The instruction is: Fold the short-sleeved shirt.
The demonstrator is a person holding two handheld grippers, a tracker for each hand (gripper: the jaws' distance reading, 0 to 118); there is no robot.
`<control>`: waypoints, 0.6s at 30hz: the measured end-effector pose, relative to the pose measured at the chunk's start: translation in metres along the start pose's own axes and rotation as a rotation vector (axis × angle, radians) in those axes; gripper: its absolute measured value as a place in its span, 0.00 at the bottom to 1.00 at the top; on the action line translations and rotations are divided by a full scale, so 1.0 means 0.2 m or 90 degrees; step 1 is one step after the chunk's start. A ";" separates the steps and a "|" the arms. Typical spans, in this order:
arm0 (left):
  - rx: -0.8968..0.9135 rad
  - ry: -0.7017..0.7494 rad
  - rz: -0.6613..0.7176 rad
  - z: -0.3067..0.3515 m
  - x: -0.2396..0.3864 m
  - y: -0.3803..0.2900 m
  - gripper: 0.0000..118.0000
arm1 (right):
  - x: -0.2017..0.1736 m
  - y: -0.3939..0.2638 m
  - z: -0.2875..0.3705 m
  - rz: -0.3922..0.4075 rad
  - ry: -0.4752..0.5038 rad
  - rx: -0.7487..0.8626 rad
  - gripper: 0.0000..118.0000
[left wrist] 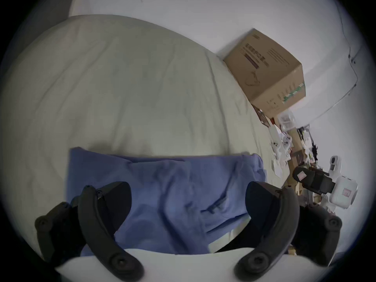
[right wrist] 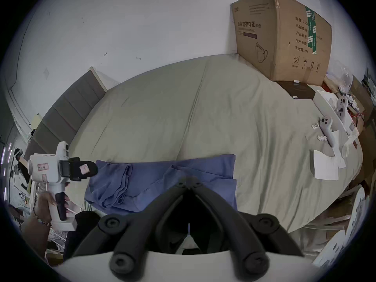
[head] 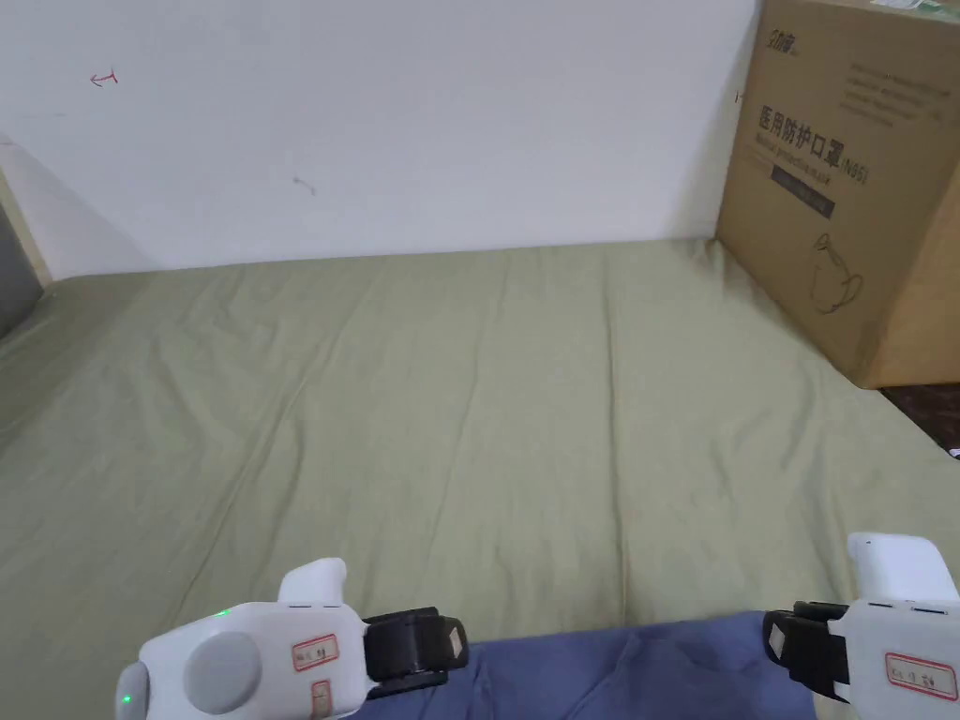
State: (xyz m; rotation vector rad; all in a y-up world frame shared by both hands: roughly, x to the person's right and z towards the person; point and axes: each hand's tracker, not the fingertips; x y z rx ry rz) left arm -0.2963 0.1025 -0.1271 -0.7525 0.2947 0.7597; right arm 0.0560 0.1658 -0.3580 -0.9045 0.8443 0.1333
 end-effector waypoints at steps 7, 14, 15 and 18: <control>-0.118 0.067 -0.024 -0.16 -0.02 -0.05 0.00 | -0.02 -0.03 -0.04 -0.006 0.018 -0.010 0.00; -0.183 -0.047 -0.060 -0.37 0.22 -0.26 0.00 | -0.02 -0.04 -0.03 -0.012 0.028 -0.023 0.00; -0.198 -0.078 -0.037 -0.39 0.23 -0.26 0.00 | -0.02 -0.04 -0.02 -0.012 0.027 -0.023 0.00; -0.206 -0.101 -0.005 -0.37 0.20 -0.26 0.00 | -0.02 -0.03 -0.02 -0.010 0.024 -0.020 0.00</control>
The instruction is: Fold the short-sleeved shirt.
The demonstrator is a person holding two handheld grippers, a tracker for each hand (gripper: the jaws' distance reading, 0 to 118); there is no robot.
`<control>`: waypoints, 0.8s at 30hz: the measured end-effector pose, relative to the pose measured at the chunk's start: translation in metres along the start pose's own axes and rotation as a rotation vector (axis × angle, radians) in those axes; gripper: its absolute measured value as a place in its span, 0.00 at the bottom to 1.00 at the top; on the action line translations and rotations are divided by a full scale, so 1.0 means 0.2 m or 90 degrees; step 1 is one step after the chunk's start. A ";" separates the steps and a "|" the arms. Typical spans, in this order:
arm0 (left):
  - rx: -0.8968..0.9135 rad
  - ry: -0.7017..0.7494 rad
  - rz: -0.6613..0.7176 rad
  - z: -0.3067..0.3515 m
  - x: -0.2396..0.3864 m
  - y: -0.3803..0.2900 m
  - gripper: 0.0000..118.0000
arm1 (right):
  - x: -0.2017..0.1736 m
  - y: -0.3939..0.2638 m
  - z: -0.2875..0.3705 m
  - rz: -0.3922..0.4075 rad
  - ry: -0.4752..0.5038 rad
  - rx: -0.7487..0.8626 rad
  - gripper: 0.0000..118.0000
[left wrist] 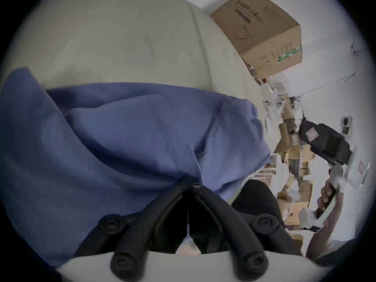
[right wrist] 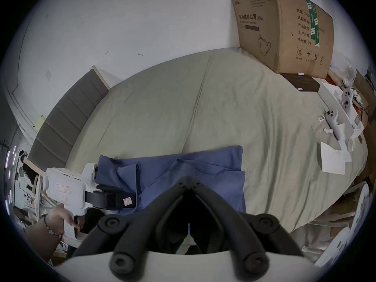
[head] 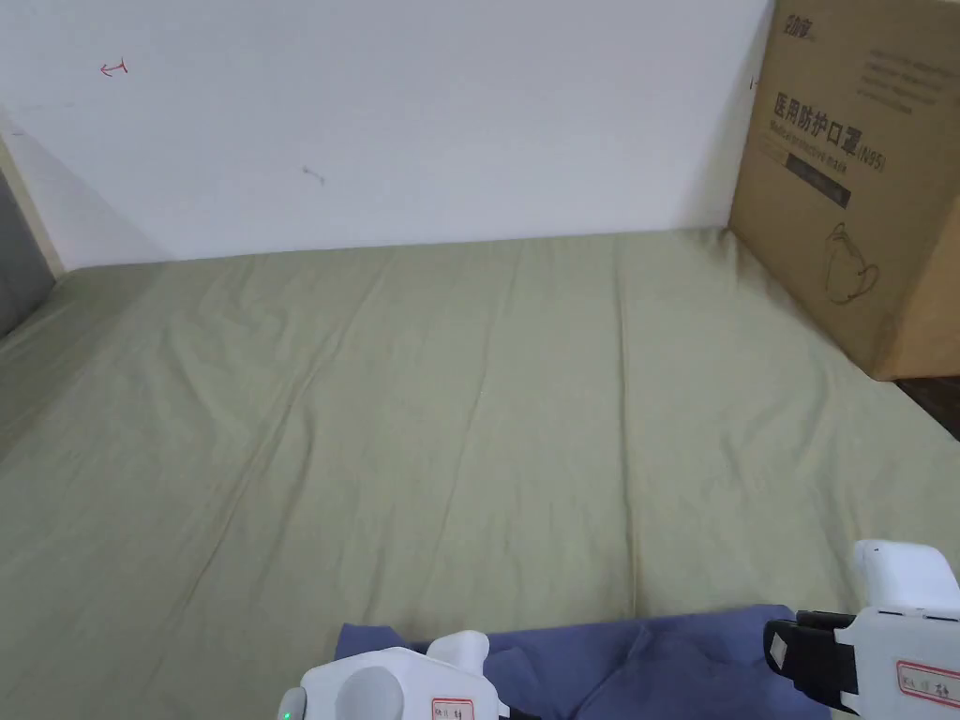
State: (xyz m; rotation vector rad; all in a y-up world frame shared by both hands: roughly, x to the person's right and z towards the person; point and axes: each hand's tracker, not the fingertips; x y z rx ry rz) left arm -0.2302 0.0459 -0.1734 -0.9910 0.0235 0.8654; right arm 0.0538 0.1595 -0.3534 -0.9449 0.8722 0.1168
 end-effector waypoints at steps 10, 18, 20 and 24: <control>0.184 -0.156 0.137 0.68 -0.59 0.05 0.03 | 0.02 0.03 -0.03 -0.006 -0.005 0.000 0.00; 0.181 -0.225 0.237 0.57 -1.01 -0.03 1.00 | -0.02 0.07 -0.05 -0.007 -0.009 -0.010 0.00; 0.165 -0.266 0.255 0.45 -1.05 -0.03 1.00 | -0.03 0.09 -0.06 0.000 -0.012 -0.013 0.00; 0.082 -0.401 0.229 0.24 -1.02 0.01 1.00 | -0.06 0.12 -0.07 0.012 -0.020 -0.021 0.00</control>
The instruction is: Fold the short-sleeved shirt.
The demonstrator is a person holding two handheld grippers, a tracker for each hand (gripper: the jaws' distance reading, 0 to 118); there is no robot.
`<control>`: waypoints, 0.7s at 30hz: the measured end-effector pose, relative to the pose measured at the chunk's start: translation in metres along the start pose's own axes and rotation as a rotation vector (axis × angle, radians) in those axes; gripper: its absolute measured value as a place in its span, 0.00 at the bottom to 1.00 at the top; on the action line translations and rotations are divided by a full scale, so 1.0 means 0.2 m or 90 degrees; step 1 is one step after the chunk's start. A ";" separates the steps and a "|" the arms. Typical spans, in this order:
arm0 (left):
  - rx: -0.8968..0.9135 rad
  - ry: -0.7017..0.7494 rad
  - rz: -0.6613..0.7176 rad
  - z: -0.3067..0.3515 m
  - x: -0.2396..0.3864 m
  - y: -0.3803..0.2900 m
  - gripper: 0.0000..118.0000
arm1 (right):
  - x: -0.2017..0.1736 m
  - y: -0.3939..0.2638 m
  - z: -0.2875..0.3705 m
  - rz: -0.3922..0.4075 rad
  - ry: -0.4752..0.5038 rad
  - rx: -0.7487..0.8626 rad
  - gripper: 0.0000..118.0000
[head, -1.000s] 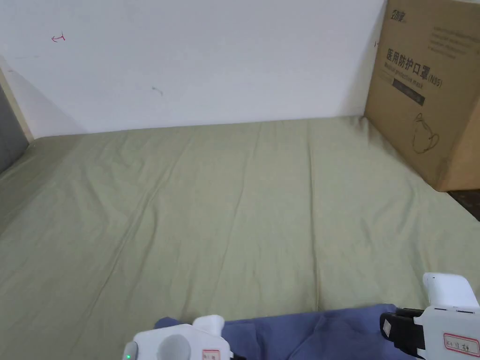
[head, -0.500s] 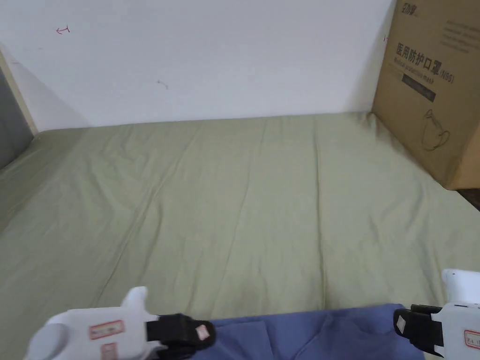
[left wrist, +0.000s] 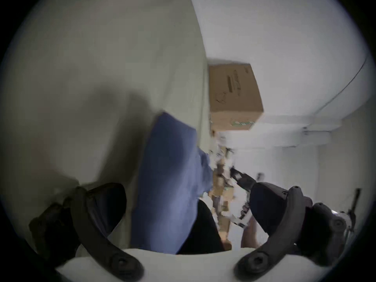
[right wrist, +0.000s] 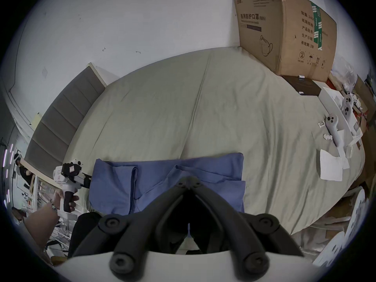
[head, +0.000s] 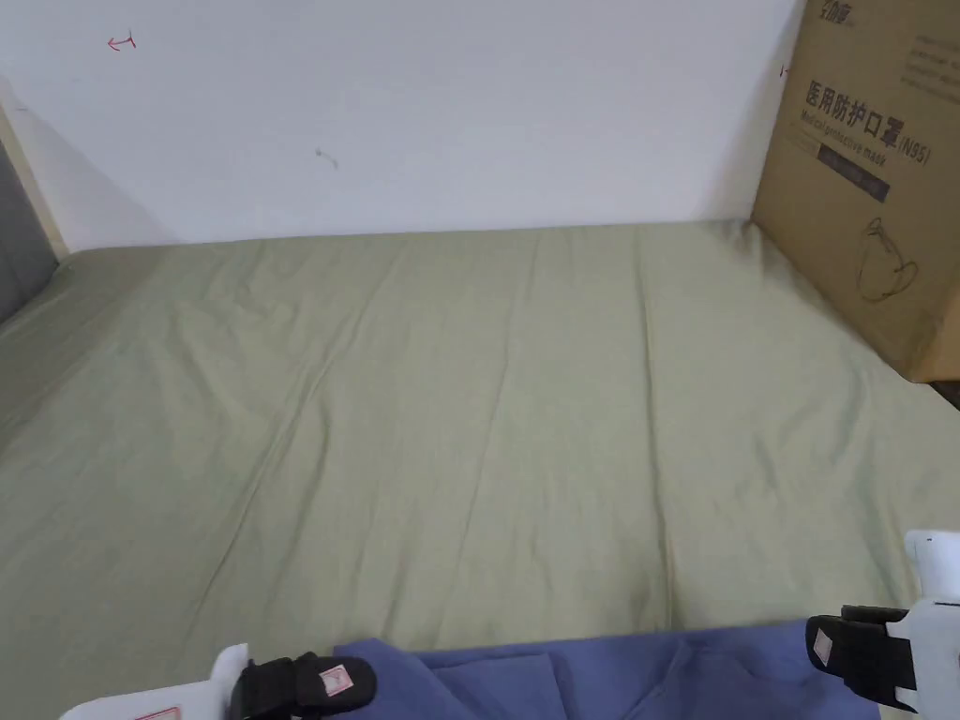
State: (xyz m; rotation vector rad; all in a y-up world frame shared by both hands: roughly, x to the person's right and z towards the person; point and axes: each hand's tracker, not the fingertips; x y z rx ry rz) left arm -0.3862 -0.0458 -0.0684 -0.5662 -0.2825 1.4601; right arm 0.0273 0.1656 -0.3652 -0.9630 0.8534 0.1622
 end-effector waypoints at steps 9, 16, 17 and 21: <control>0.046 0.195 0.136 -0.02 -0.13 0.00 0.09 | -0.05 0.01 -0.09 0.007 0.018 -0.022 0.00; 0.090 0.299 -0.109 0.11 0.38 -0.01 0.08 | -0.07 0.01 -0.08 0.013 0.044 -0.022 0.00; 0.112 0.358 -0.131 0.17 0.47 -0.01 0.07 | -0.07 0.01 -0.07 0.014 0.046 -0.018 0.00; 0.192 0.689 -0.320 0.25 0.88 -0.08 0.07 | -0.06 0.00 -0.05 0.006 0.059 -0.007 0.00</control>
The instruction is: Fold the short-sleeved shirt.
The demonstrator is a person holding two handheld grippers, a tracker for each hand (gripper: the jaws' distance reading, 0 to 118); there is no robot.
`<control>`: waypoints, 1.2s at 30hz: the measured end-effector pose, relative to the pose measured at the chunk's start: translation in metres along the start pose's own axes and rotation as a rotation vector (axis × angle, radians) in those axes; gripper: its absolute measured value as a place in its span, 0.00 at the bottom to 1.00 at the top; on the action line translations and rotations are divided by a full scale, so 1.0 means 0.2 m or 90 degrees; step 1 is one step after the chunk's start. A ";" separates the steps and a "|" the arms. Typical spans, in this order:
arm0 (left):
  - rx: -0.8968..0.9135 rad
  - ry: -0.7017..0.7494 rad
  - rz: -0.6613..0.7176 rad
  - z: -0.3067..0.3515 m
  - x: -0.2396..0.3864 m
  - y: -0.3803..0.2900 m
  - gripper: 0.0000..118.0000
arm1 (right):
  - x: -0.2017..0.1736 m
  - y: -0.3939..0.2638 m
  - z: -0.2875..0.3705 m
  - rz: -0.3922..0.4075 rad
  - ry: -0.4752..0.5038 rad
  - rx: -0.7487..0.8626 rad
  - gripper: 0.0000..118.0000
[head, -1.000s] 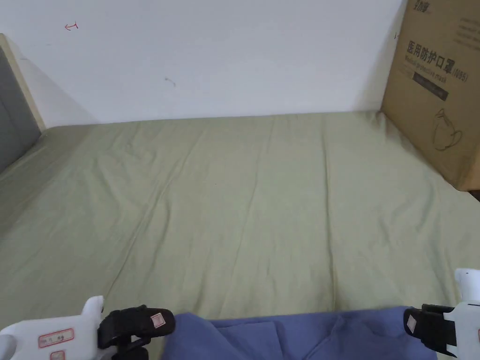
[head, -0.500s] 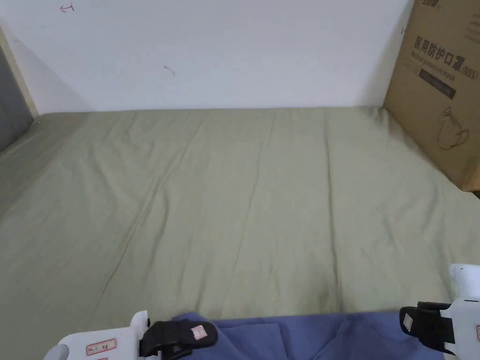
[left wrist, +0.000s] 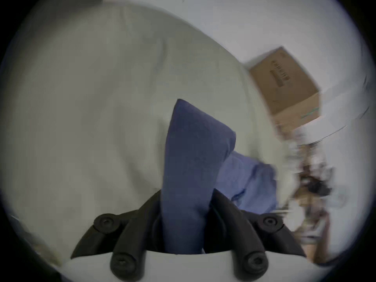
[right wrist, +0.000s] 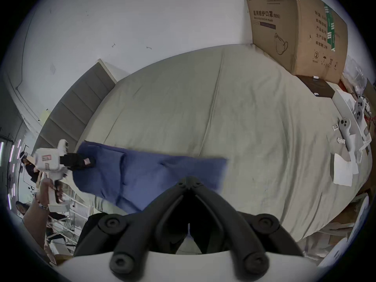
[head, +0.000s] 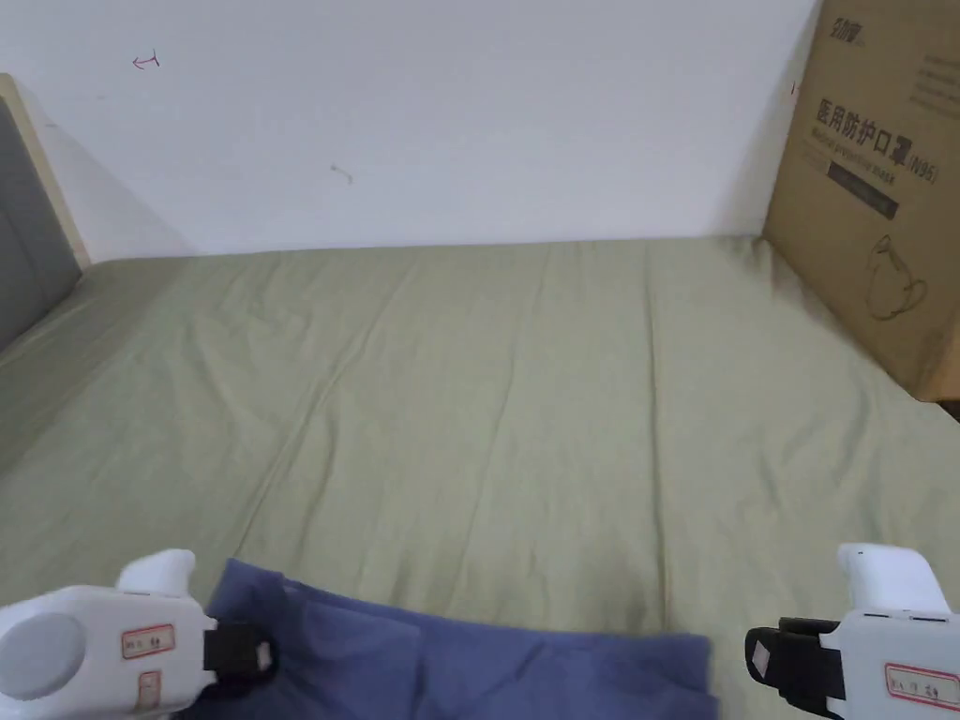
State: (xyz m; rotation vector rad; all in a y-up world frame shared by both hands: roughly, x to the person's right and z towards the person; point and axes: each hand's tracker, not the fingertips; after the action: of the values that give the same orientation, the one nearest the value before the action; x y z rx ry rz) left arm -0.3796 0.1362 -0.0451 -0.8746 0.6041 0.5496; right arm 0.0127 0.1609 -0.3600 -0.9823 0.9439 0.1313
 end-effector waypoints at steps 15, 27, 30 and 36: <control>-0.180 -0.265 0.002 -0.41 0.96 -0.04 0.17 | 0.06 -0.08 0.13 -0.020 0.008 0.020 0.00; -0.094 -0.302 -0.064 -0.32 1.04 -0.01 0.81 | 0.11 -0.07 0.19 -0.028 0.006 0.043 0.00; -0.084 -0.209 -0.153 -0.27 1.04 -0.04 0.01 | 0.12 -0.05 0.18 -0.029 0.003 0.054 0.00; -0.233 -0.315 -0.105 -0.50 1.15 -0.16 0.01 | 0.14 -0.05 0.17 -0.037 0.002 0.054 0.00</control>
State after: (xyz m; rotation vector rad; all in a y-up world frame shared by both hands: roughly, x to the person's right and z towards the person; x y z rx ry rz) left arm -0.2221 0.0797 -0.2347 -1.0719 -0.0230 0.7070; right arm 0.0574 0.1723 -0.3666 -0.9316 0.9152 0.0403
